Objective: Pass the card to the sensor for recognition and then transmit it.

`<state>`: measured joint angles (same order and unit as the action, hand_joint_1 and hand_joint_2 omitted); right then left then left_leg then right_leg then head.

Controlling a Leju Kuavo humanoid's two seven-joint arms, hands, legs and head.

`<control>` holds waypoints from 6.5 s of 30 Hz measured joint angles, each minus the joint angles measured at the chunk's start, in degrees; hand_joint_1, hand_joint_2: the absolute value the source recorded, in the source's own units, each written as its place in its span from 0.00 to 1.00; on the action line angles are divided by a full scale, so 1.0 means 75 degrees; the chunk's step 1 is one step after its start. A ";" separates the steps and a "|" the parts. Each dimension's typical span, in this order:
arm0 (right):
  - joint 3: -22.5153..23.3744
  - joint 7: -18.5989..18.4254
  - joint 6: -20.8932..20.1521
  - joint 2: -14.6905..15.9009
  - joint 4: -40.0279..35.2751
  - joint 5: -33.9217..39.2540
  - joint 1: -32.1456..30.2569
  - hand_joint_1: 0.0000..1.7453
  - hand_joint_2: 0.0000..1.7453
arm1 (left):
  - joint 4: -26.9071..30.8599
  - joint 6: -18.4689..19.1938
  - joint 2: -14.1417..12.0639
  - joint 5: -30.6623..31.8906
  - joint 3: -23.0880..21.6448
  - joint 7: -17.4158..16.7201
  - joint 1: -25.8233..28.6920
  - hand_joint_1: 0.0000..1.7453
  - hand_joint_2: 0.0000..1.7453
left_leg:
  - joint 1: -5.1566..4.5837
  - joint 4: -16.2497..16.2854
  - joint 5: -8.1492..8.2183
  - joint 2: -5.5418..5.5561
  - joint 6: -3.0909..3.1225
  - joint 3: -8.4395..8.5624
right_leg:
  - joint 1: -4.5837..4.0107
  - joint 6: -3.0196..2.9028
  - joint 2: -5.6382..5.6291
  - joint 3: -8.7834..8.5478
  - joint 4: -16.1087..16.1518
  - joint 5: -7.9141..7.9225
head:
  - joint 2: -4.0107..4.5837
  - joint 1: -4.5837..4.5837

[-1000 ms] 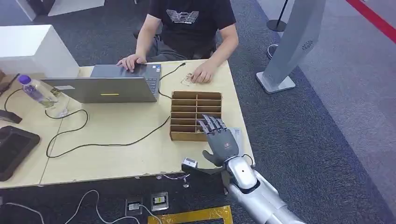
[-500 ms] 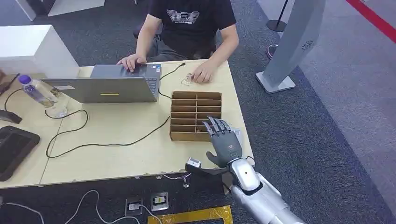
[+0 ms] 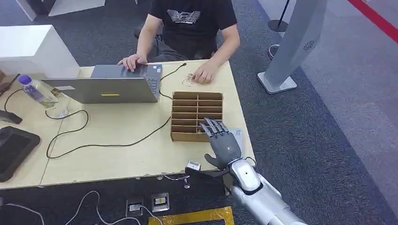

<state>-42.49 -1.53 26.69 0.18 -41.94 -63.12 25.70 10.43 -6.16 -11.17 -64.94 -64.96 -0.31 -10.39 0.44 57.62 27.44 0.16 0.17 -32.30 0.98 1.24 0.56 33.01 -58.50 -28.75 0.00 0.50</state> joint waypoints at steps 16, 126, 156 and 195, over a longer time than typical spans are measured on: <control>-0.0012 0.0073 0.0210 -0.0245 0.0440 -0.0052 0.0157 1.00 1.00 | 0.0003 -0.0006 0.0000 0.0023 0.0000 0.0117 -0.0009 0.00 0.00 | 0.0000 0.0000 0.0000 0.0000 0.0000 -0.0001 | 0.0000 0.0000 0.0000 0.0000 0.0000 0.0000 | 0.0000 0.0000; 0.0254 -0.0481 -0.0737 0.0303 0.0912 -0.0358 0.1186 0.00 1.00 | 0.0017 0.0277 -0.0265 0.0606 -0.0166 0.0195 -0.0023 0.00 0.00 | 0.0000 0.0001 0.0000 -0.0002 0.0000 -0.0002 | 0.0000 0.0000 -0.0004 0.0004 0.0001 0.0000 | 0.0000 0.0000; 0.0294 0.0012 -0.1026 0.0183 0.0458 -0.0187 0.1067 0.00 1.00 | 0.0017 0.0207 -0.0300 0.0408 -0.0160 0.0117 0.0017 0.00 0.00 | 0.0000 0.0001 0.0000 -0.0002 0.0000 -0.0004 | 0.0000 0.0000 -0.0004 0.0003 -0.0001 0.0000 | 0.0000 0.0000; -0.0032 0.0079 -0.1600 0.0122 -0.0219 0.0216 0.0384 1.00 1.00 | 0.0017 0.0192 -0.0364 0.0653 -0.0163 0.0146 0.0000 0.00 0.00 | 0.0003 0.0000 0.0006 -0.0003 -0.0009 -0.0002 | -0.0003 -0.0005 -0.0009 0.0004 0.0000 -0.0003 | 0.0000 0.0000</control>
<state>-42.73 -0.94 14.69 1.09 -43.58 -61.51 28.58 10.56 -4.72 -13.90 -60.04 -66.18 0.79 -10.39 0.47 57.62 27.48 0.13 0.10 -32.32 0.96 1.20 0.49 33.04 -58.50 -28.77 0.00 0.50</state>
